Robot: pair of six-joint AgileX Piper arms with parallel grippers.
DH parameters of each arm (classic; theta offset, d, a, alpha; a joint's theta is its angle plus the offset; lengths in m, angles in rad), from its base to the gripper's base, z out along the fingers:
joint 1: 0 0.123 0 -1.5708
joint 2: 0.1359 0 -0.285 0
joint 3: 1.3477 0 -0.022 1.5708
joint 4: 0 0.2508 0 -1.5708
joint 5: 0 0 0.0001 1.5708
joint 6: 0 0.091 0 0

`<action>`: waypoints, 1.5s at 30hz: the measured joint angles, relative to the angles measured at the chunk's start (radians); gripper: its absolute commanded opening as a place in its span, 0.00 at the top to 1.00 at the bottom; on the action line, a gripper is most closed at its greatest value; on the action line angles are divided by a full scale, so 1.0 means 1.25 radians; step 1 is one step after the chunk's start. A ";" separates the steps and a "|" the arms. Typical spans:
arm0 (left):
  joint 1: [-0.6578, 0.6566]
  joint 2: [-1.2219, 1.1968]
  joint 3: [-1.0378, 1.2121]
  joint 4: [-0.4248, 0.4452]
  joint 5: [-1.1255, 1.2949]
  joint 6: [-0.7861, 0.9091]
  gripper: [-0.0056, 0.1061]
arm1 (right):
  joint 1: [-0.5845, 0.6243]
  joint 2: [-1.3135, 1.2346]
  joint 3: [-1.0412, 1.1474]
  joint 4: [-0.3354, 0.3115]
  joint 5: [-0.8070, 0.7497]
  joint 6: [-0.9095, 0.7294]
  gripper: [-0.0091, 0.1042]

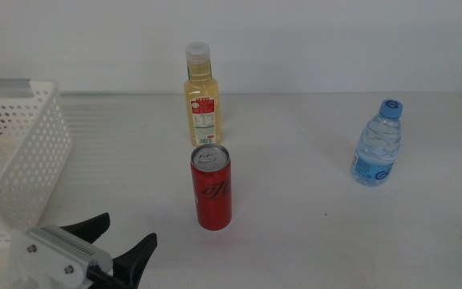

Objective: Use arms to grab the bottles and put them into the dustbin to the left of the table.

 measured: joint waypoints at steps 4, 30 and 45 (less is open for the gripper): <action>0.000 0.001 0.000 0.005 0.000 0.011 0.21 | 0.000 0.000 0.000 0.000 0.000 0.000 0.35; 0.000 0.181 -0.249 0.103 0.016 -0.005 0.21 | 0.000 0.000 0.000 0.000 0.000 0.000 0.35; 0.000 0.320 -0.370 0.177 0.000 -0.043 0.21 | 0.000 0.000 0.000 0.000 0.000 0.000 0.35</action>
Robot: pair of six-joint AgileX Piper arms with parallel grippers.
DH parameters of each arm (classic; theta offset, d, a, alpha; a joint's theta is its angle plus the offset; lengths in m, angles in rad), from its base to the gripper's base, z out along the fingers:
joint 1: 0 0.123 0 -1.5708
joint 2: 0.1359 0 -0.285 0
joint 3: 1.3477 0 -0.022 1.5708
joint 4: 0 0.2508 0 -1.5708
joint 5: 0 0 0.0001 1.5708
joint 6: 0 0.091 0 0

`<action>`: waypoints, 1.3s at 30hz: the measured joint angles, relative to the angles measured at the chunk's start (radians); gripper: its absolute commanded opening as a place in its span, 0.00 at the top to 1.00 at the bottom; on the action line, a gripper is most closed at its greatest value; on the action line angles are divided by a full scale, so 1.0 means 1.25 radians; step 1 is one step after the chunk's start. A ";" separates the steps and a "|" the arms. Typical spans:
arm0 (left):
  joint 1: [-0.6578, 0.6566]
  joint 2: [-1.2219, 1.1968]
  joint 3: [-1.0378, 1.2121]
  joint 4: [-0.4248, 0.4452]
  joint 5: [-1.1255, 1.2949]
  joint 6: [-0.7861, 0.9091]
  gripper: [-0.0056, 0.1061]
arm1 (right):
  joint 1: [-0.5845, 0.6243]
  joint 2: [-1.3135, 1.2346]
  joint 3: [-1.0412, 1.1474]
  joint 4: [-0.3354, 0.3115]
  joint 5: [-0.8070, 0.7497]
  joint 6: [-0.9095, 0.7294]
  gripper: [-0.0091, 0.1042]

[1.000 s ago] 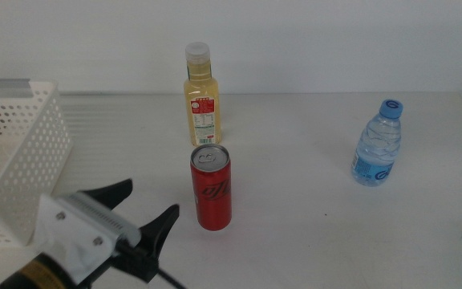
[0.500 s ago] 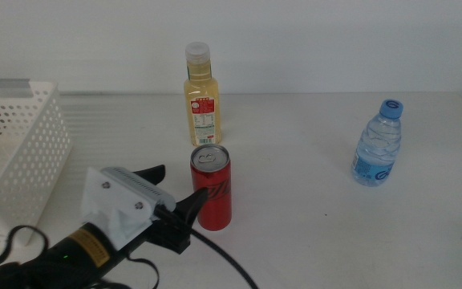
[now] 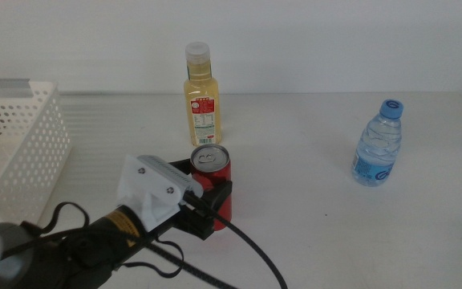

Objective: Use arms to grab the bottles and put them into the dustbin to the left of the table.

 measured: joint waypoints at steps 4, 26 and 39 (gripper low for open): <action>0.000 0.033 -0.031 0.016 -0.001 -0.016 0.21 | 0.000 0.000 0.000 0.000 0.000 0.000 0.35; 0.000 0.149 -0.106 0.027 -0.001 -0.020 0.21 | 0.000 0.000 0.000 0.000 0.000 0.000 0.35; 0.000 0.149 -0.125 0.012 -0.001 -0.018 0.61 | 0.000 0.000 0.000 0.000 0.000 0.000 0.35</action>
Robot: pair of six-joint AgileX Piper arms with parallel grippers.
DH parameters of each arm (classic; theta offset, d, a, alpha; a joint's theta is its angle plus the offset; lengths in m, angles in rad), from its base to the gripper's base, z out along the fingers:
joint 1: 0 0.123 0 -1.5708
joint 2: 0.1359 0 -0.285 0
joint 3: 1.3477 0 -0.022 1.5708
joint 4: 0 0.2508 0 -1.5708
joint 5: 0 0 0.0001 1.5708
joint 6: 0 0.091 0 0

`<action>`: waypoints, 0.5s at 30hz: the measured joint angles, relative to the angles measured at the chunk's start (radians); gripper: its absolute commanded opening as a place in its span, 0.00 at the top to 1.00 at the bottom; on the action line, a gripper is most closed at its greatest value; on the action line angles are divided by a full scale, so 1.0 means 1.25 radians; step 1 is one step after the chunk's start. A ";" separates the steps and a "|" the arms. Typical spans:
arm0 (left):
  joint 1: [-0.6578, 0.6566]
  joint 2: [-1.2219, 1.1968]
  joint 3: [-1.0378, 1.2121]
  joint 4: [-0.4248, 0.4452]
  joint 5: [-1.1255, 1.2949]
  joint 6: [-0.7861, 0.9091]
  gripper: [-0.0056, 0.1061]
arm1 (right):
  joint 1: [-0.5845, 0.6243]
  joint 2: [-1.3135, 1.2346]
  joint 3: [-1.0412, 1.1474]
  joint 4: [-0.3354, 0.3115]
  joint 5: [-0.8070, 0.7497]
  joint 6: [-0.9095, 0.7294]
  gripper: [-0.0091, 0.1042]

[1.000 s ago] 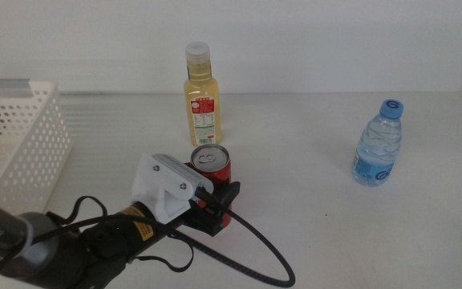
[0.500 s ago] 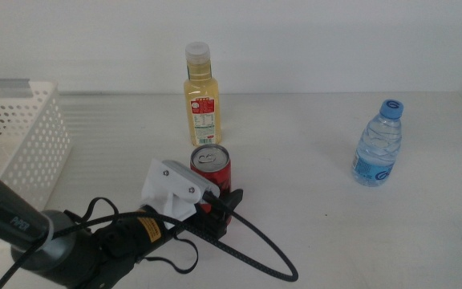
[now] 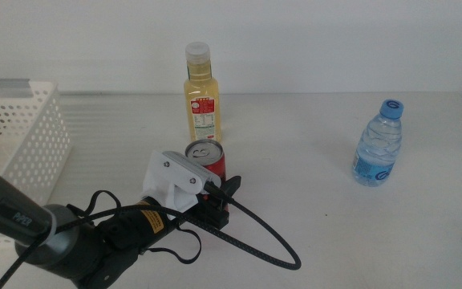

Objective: Use arms to grab the bottles and put them into the dustbin to the left of the table.

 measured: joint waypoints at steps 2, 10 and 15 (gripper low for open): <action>0.000 0.000 0.000 0.007 0.000 0.000 0.96 | 0.000 0.000 0.000 0.000 0.000 0.000 0.35; 0.000 -0.013 0.001 0.043 0.011 0.000 0.99 | 0.000 0.000 0.000 0.000 0.000 0.000 0.35; 0.000 -0.085 0.002 0.047 0.117 0.000 0.99 | 0.000 0.000 0.000 0.000 0.000 0.000 0.35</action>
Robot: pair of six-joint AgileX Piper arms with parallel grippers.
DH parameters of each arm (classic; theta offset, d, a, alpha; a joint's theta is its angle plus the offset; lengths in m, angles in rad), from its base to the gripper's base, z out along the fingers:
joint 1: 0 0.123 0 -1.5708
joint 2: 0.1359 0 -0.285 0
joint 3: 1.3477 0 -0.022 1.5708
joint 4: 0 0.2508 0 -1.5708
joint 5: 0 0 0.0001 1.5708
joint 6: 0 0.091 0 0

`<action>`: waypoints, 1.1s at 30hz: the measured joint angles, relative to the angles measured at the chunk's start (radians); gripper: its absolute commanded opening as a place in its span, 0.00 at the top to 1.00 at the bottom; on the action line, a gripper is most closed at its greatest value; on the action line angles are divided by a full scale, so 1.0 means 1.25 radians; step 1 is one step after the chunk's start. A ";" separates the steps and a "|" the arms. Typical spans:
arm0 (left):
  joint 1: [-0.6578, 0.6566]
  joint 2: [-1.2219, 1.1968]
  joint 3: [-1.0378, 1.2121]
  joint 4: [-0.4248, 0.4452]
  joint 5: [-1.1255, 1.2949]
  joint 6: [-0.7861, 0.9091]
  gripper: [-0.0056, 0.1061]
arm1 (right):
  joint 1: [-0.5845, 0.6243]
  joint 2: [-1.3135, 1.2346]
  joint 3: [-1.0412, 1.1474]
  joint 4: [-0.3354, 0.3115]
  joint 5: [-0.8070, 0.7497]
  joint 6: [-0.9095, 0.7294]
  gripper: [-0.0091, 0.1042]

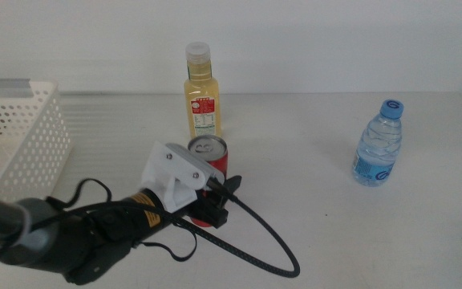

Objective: Use arms to grab the bottles and put them into the dustbin to the left of the table.

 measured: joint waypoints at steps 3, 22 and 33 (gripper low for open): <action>0.000 -0.065 0.001 -0.001 0.080 -0.001 0.99 | 0.000 0.000 0.000 0.000 0.000 0.000 0.35; 0.000 -0.454 0.008 -0.002 0.550 -0.129 0.99 | 0.000 0.000 0.000 0.000 0.000 0.000 0.35; 0.000 -0.515 0.010 -0.002 0.564 -0.131 0.99 | 0.000 0.000 0.000 0.000 0.000 0.000 0.35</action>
